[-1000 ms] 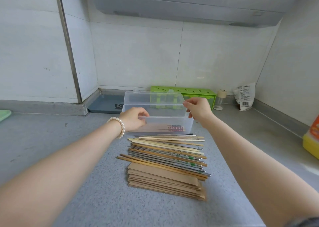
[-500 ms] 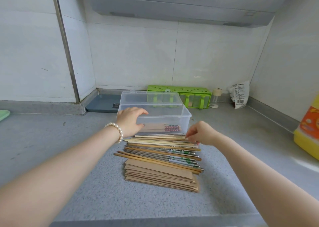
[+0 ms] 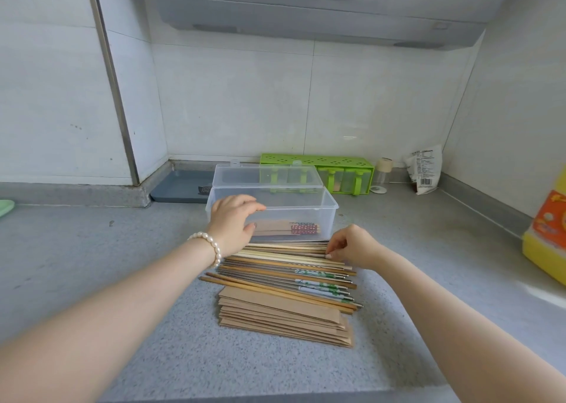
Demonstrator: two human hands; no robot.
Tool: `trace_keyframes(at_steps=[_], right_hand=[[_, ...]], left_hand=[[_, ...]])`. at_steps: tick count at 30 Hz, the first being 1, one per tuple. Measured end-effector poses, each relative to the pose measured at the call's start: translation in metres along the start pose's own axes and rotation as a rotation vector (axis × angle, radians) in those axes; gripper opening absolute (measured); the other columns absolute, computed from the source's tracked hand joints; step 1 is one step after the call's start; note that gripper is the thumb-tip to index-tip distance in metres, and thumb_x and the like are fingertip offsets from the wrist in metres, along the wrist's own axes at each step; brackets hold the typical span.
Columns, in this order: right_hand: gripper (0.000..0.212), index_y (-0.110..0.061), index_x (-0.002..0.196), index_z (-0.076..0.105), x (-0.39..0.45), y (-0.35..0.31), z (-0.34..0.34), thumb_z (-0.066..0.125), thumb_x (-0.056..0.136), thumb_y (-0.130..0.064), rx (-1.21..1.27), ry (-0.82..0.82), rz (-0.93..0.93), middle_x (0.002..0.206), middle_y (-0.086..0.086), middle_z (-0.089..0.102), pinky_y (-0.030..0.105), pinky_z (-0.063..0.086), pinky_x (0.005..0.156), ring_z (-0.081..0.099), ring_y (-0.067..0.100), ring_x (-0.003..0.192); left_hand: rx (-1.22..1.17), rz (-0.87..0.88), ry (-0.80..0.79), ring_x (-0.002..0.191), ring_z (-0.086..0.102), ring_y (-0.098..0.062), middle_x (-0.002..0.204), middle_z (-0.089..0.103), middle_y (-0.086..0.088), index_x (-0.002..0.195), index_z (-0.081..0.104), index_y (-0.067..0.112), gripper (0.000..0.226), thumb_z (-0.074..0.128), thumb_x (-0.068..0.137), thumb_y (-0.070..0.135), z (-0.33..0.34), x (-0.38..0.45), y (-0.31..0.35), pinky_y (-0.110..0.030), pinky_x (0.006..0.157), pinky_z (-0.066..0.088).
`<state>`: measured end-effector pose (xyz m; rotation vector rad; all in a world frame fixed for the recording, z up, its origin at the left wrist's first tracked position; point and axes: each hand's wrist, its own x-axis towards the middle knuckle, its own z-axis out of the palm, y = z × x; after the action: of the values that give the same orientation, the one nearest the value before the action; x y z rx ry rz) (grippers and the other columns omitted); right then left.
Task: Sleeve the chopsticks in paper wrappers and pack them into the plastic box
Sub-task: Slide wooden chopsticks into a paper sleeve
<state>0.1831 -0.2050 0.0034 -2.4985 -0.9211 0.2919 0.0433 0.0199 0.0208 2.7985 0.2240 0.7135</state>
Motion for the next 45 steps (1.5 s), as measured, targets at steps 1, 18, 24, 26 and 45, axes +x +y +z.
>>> trace_keyframes(at_steps=[1,18,24,26,45], right_hand=[[0.005,-0.019,0.078,0.068,0.000,0.000,-0.001,0.072,0.080,-0.017,0.007,-0.009,0.002,0.070,-0.005,0.060,0.018,0.044,0.057,0.056,0.010,0.063],[0.003,-0.017,0.082,0.072,-0.011,0.005,0.005,0.072,0.080,-0.017,-0.009,0.124,-0.037,0.078,-0.005,0.064,0.024,0.047,0.070,0.058,0.013,0.076],[0.009,-0.016,0.089,0.073,-0.010,0.011,0.005,0.071,0.081,-0.020,-0.055,0.101,-0.035,0.090,0.001,0.070,0.027,0.049,0.074,0.059,0.014,0.080],[0.010,-0.015,0.090,0.073,-0.010,0.013,0.007,0.070,0.082,-0.019,-0.045,0.120,-0.029,0.090,0.001,0.069,0.027,0.049,0.075,0.058,0.014,0.080],[0.012,-0.014,0.093,0.060,-0.004,0.019,0.019,0.056,0.092,-0.025,-0.174,0.211,-0.096,0.090,0.000,0.055,0.028,0.042,0.071,0.051,0.017,0.083]], left_hand=[[-0.012,0.031,0.059,0.124,0.039,-0.018,0.127,0.050,0.002,0.120,0.058,0.023,0.034,0.056,0.088,0.014,0.000,-0.005,0.004,-0.034,0.105,0.019],[-0.189,0.073,-0.465,0.099,0.050,-0.005,0.104,0.055,0.009,0.089,0.071,0.022,0.016,0.071,0.077,0.034,-0.006,-0.074,0.041,-0.024,0.095,0.041],[-0.173,0.053,-0.427,0.103,0.045,-0.004,0.106,0.050,0.013,0.091,0.069,0.027,0.021,0.069,0.076,0.042,-0.007,-0.077,0.042,-0.025,0.096,0.039],[-0.173,0.059,-0.438,0.102,0.046,-0.004,0.106,0.050,0.012,0.093,0.069,0.026,0.021,0.068,0.078,0.041,-0.007,-0.077,0.045,-0.025,0.097,0.039],[-0.003,0.154,-0.389,0.132,0.029,-0.008,0.139,0.039,0.011,0.133,0.047,0.027,0.039,0.043,0.095,0.038,0.005,-0.064,0.045,-0.028,0.113,0.020]])
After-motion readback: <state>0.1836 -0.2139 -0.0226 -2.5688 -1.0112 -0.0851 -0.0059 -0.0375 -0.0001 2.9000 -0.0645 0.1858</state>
